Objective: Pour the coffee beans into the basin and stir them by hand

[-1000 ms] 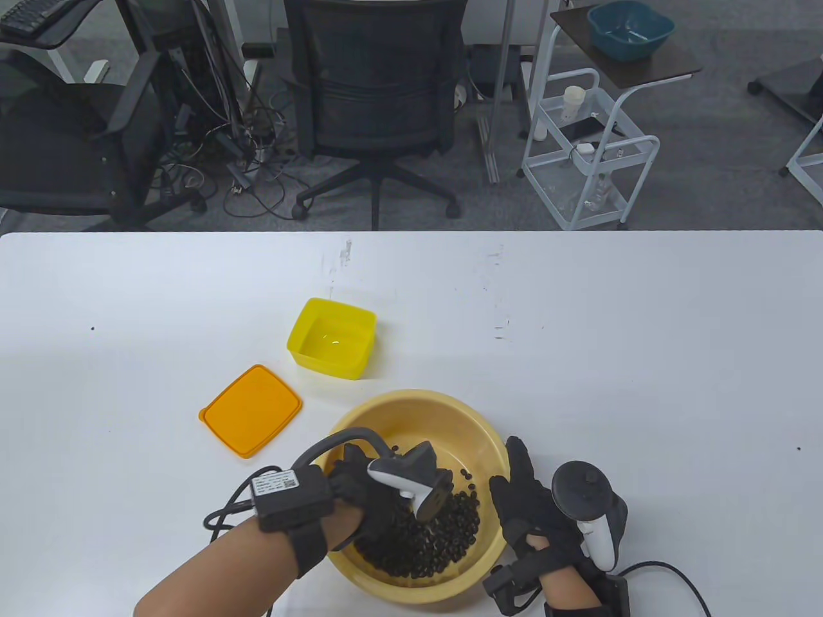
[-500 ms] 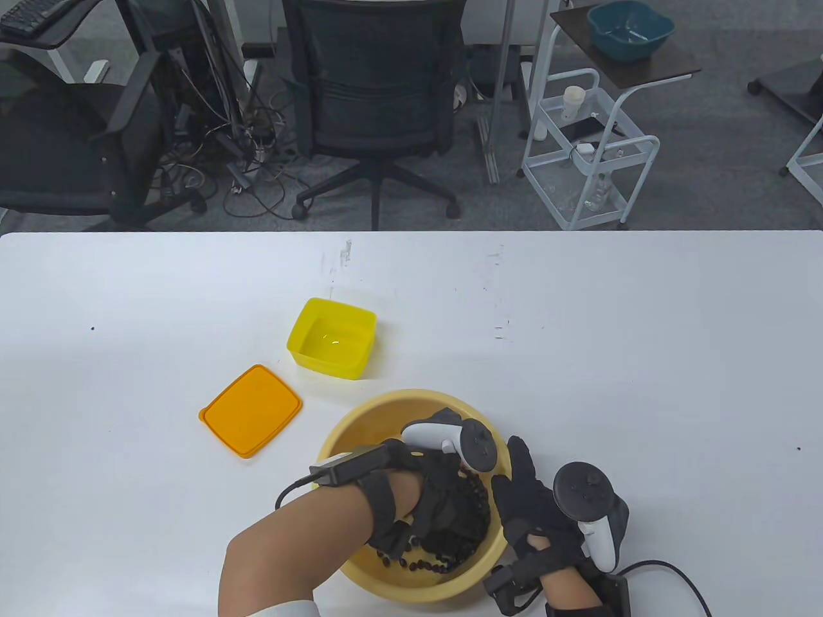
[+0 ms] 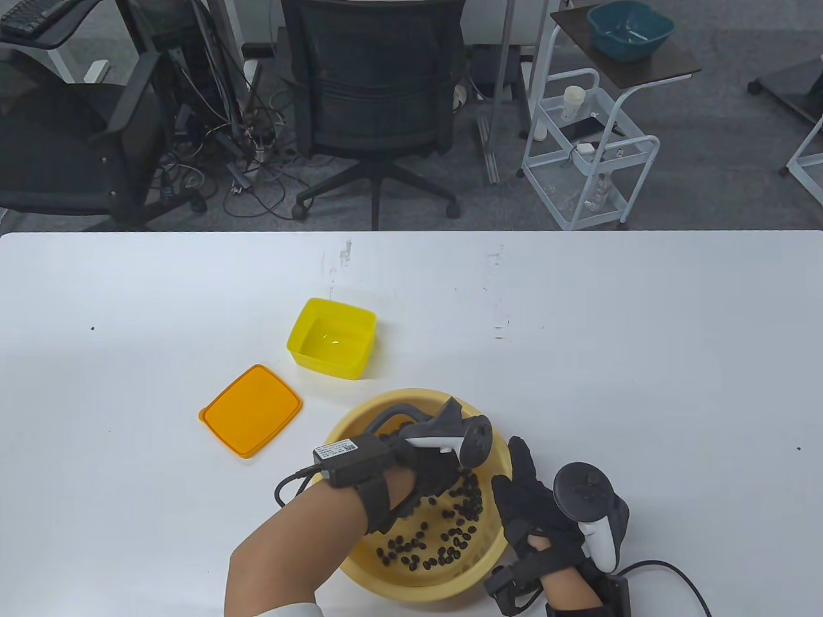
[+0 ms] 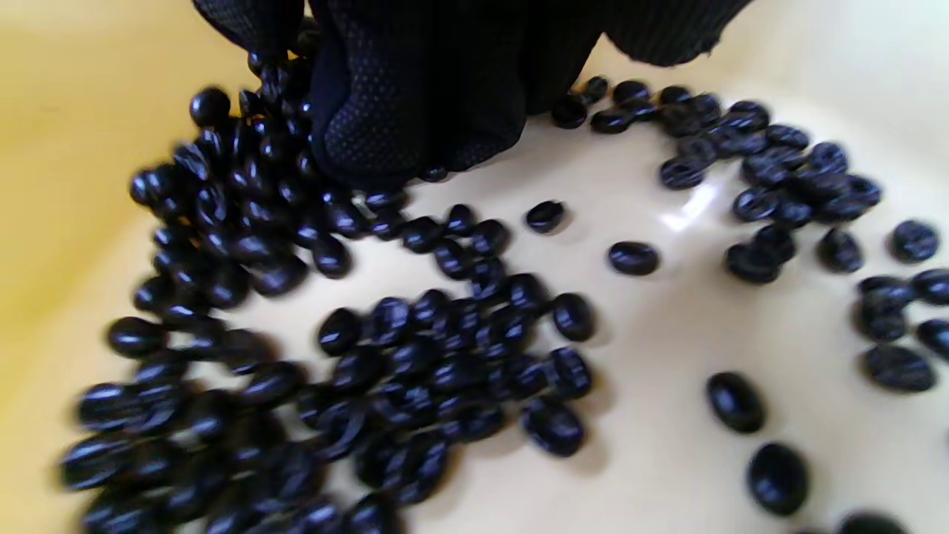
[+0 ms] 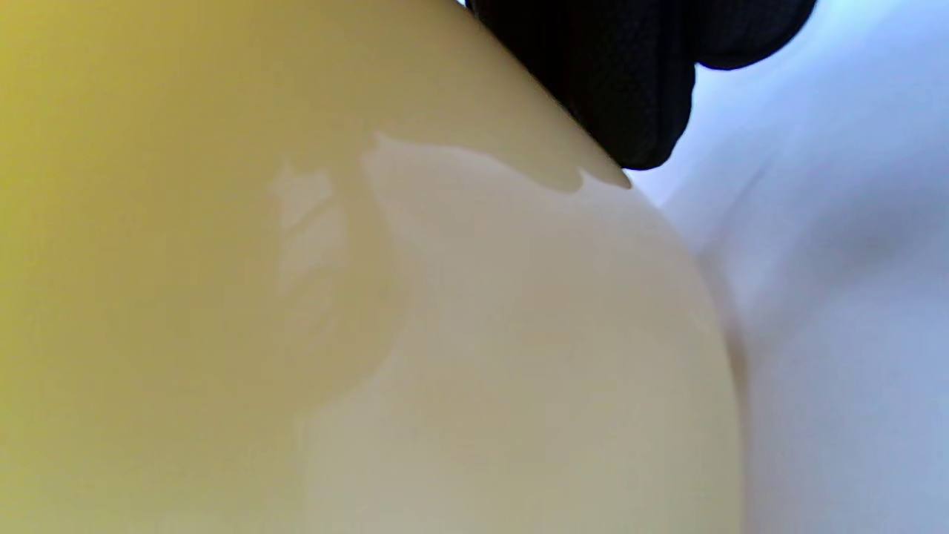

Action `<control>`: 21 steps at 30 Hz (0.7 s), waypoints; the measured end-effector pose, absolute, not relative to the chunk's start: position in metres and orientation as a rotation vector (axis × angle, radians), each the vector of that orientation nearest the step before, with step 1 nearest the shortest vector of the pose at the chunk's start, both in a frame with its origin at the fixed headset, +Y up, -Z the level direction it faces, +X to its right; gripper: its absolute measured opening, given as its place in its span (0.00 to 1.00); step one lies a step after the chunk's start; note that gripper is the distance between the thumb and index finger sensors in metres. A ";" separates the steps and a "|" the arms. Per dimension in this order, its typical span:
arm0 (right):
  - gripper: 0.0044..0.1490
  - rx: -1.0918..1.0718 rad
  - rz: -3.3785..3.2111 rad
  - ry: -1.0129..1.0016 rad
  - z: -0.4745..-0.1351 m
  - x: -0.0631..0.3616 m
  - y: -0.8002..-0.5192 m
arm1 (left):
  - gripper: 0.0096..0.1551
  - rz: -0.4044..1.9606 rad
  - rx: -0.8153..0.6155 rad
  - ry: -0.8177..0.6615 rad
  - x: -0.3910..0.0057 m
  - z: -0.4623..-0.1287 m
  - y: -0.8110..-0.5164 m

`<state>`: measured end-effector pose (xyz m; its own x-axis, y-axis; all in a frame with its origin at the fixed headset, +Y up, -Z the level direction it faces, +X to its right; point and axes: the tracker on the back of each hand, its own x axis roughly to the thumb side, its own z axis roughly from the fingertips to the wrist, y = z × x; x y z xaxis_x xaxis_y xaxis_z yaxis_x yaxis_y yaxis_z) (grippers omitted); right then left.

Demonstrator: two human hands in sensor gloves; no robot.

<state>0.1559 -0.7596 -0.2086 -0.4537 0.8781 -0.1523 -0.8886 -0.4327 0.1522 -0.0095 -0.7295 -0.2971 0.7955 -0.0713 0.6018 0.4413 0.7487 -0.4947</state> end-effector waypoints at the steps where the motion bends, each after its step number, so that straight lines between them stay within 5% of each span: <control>1: 0.42 -0.060 2.026 0.252 -0.209 0.156 -0.760 | 0.33 -0.311 -0.690 -0.567 -0.011 -0.298 -0.729; 7: 0.42 -0.057 2.023 0.254 -0.209 0.156 -0.760 | 0.36 -0.431 -0.810 -0.454 -0.024 -0.300 -0.732; 13: 0.42 -0.060 2.023 0.254 -0.209 0.156 -0.760 | 0.36 -0.582 -1.127 -0.431 -0.027 -0.290 -0.751; 21: 0.42 -0.061 2.021 0.255 -0.209 0.156 -0.760 | 0.33 -0.137 -1.474 -0.575 -0.007 -0.269 -0.769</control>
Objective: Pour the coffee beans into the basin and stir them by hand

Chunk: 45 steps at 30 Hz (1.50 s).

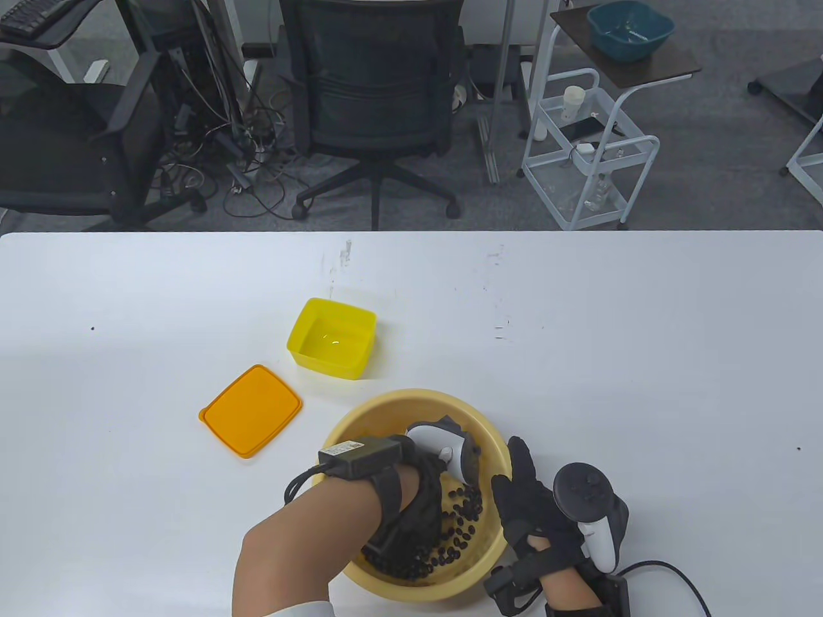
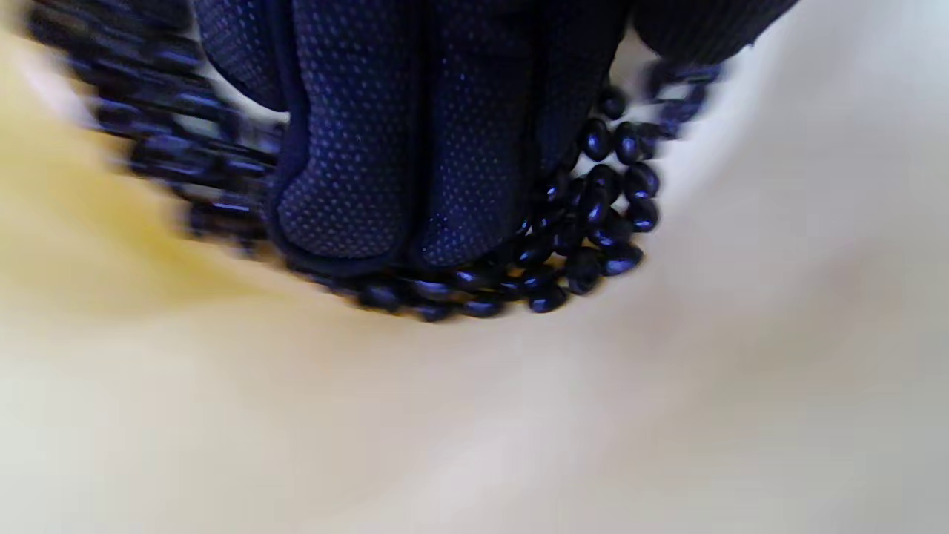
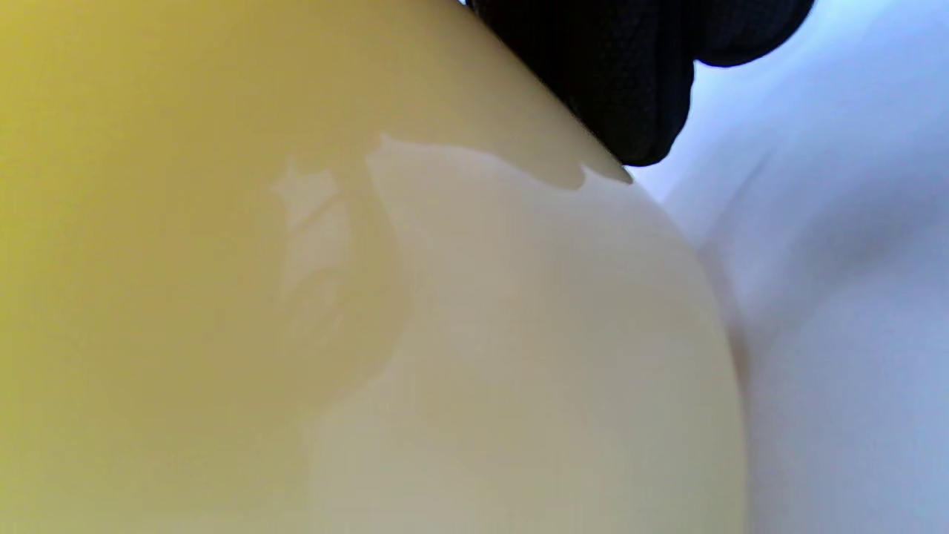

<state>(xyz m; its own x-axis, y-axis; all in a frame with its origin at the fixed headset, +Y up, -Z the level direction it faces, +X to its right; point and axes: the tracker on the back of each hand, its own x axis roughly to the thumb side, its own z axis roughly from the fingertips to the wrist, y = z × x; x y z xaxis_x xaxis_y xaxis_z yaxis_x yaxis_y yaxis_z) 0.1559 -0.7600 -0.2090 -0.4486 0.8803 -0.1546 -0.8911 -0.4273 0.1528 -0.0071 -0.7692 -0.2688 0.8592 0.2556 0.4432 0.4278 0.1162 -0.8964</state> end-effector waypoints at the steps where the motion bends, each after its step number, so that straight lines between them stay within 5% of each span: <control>1: 0.42 -0.059 2.019 0.256 -0.209 0.156 -0.760 | 0.33 -0.041 -1.483 -0.606 -0.002 -0.268 -0.770; 7: 0.42 -0.054 2.014 0.259 -0.209 0.156 -0.760 | 0.34 0.101 -1.303 -0.744 0.014 -0.271 -0.758; 12: 0.42 -0.057 2.007 0.264 -0.209 0.157 -0.760 | 0.34 0.180 -0.988 -0.719 0.008 -0.284 -0.743; 19: 0.42 -0.057 2.011 0.260 -0.209 0.156 -0.760 | 0.33 -0.091 -0.682 -0.778 0.005 -0.278 -0.733; 23: 0.42 -0.057 2.009 0.262 -0.209 0.156 -0.761 | 0.36 -0.400 -0.596 -0.687 0.001 -0.277 -0.735; 32: 0.42 -0.051 2.007 0.264 -0.209 0.156 -0.761 | 0.44 -0.569 -0.691 -0.517 -0.014 -0.284 -0.740; 38: 0.42 -0.047 2.000 0.272 -0.209 0.156 -0.761 | 0.42 -0.639 -1.084 -0.444 -0.020 -0.280 -0.762; 45: 0.42 -0.046 1.998 0.273 -0.210 0.156 -0.761 | 0.39 -0.109 -1.463 -0.565 -0.007 -0.268 -0.775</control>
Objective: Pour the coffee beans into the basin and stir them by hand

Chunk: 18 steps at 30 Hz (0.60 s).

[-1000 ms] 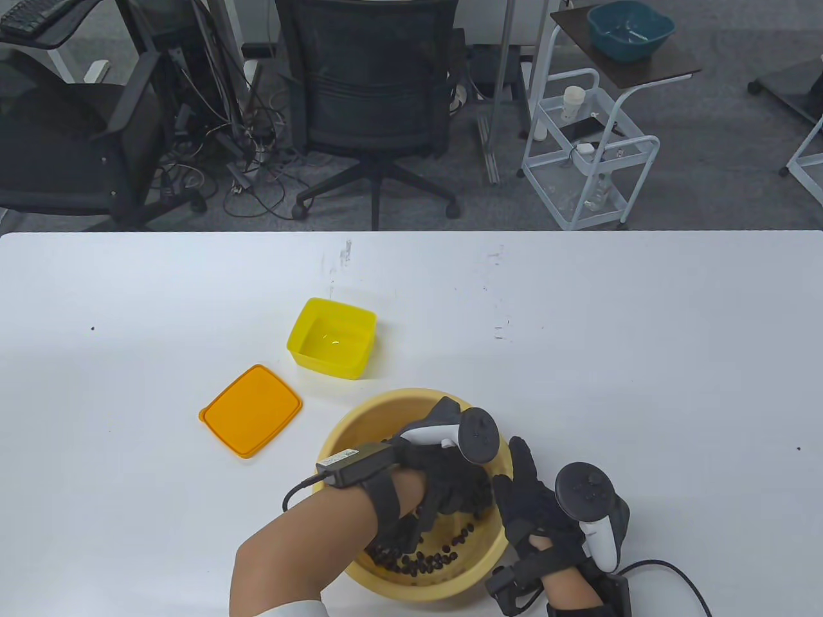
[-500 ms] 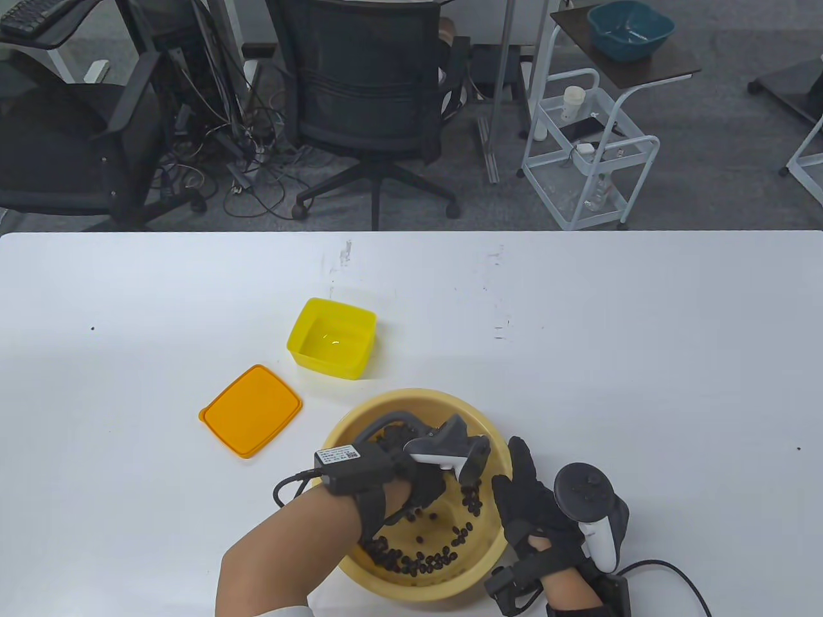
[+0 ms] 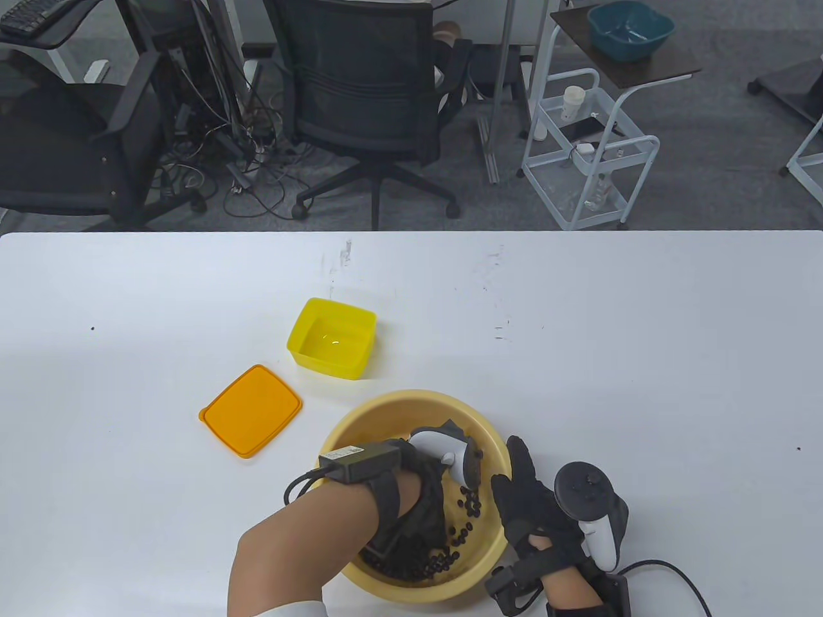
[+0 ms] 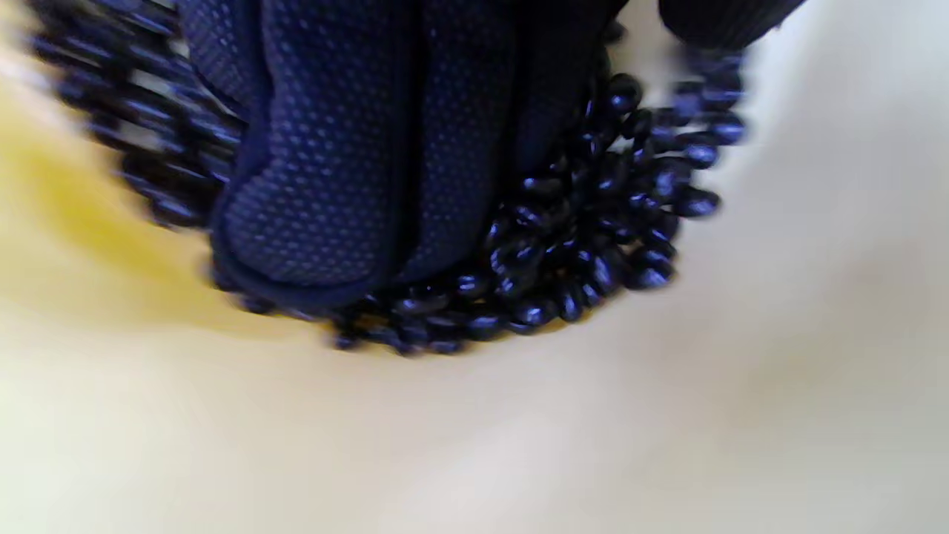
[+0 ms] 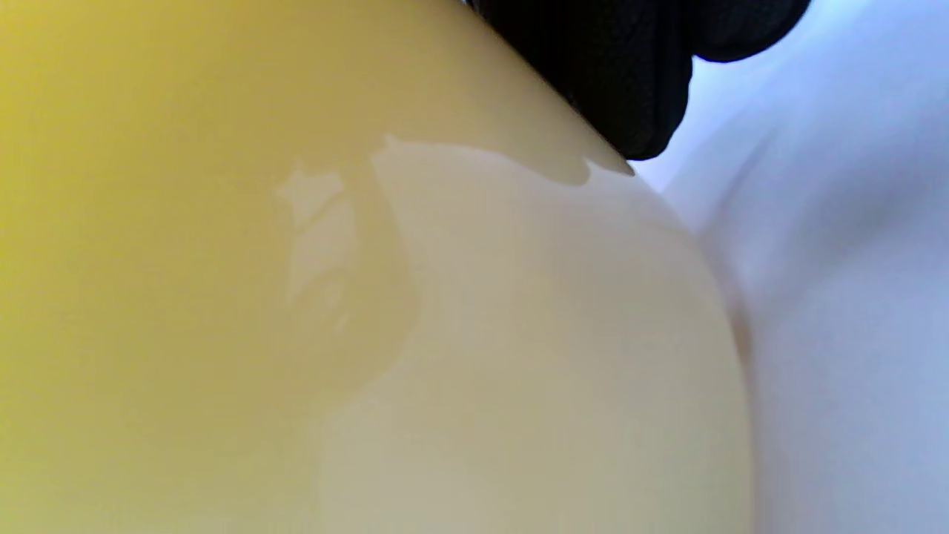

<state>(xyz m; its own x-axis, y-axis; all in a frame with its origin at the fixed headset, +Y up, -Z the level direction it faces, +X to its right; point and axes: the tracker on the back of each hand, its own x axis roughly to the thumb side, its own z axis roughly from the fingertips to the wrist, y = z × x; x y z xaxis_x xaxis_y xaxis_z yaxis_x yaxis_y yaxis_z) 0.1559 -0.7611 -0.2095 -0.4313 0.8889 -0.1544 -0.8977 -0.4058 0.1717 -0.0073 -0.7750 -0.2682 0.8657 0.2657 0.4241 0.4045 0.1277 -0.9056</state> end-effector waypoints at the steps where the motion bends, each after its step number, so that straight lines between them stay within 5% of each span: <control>1: 0.42 -0.046 1.998 0.274 -0.210 0.156 -0.761 | 0.39 -0.047 -1.471 -0.578 -0.005 -0.268 -0.775; 9: 0.42 -0.047 1.995 0.276 -0.210 0.156 -0.761 | 0.40 0.379 -1.286 -0.624 0.000 -0.291 -0.764; 18: 0.42 -0.049 1.992 0.278 -0.210 0.157 -0.761 | 0.39 0.380 -0.992 -0.636 -0.007 -0.295 -0.751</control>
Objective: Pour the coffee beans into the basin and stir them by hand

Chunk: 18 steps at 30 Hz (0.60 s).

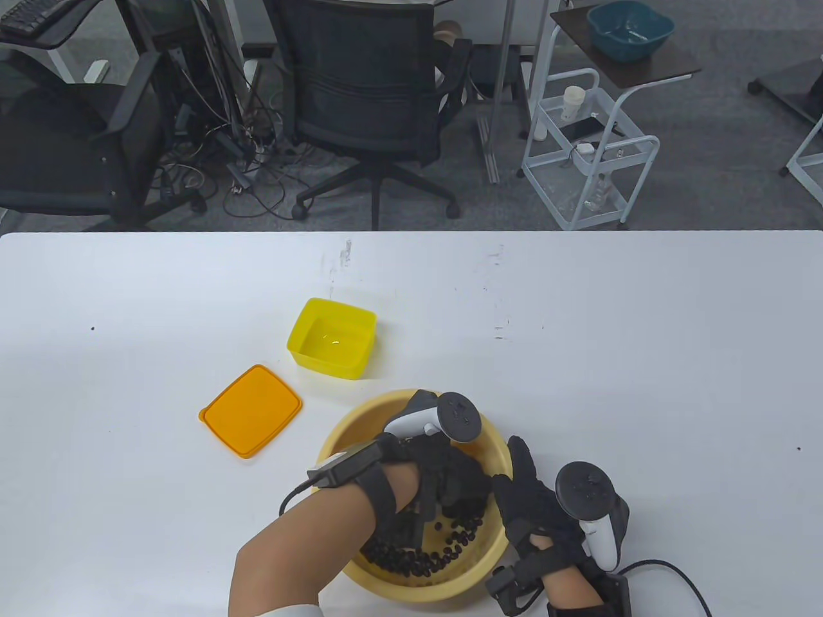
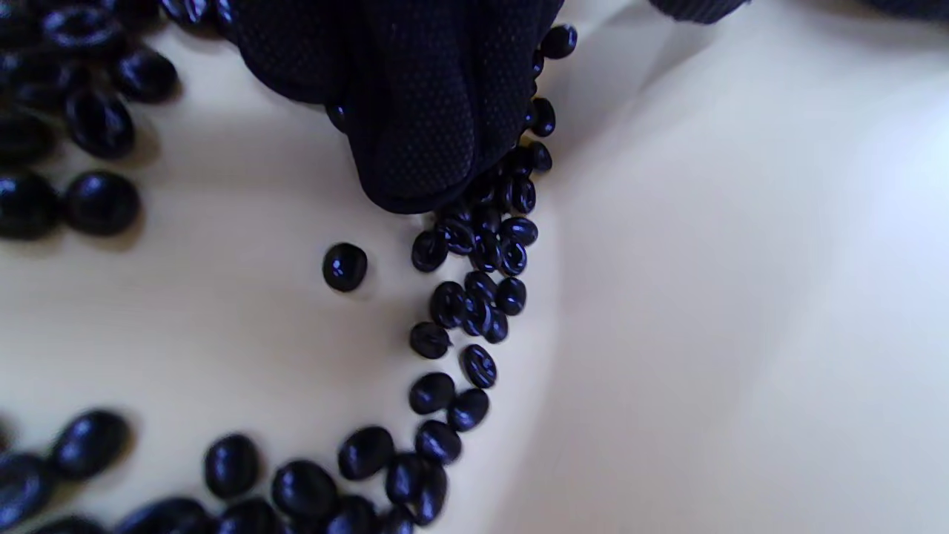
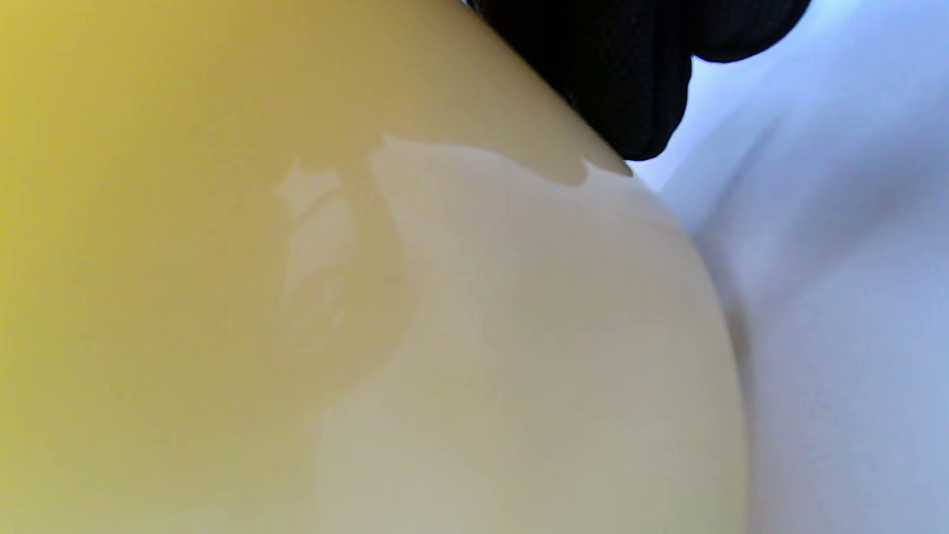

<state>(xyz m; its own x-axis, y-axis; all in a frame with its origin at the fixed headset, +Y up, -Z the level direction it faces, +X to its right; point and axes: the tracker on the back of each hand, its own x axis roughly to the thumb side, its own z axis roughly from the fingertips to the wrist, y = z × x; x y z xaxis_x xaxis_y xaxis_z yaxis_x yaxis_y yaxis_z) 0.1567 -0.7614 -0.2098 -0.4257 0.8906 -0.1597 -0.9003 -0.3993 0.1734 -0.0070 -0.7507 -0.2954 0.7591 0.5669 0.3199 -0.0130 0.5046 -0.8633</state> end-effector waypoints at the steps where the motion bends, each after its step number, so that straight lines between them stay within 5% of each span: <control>1: 0.42 -0.049 1.992 0.278 -0.210 0.157 -0.761 | 0.39 0.338 -0.937 -0.651 -0.006 -0.293 -0.748; 10: 0.42 -0.046 1.995 0.277 -0.210 0.157 -0.762 | 0.37 -0.336 -0.595 -0.653 -0.008 -0.289 -0.740; 15: 0.42 -0.042 1.999 0.275 -0.210 0.156 -0.761 | 0.42 -0.574 -0.647 -0.519 -0.019 -0.288 -0.742; 18: 0.42 -0.044 1.998 0.276 -0.210 0.156 -0.762 | 0.43 -0.661 -0.799 -0.433 -0.023 -0.286 -0.748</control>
<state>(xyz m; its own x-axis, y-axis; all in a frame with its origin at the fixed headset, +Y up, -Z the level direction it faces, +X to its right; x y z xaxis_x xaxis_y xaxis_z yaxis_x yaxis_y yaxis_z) 0.1563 -0.7616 -0.2100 -0.4314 0.8889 -0.1542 -0.8974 -0.4053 0.1743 -0.0232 -0.7481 -0.2864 0.7195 -0.3747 0.5847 0.6857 0.5168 -0.5126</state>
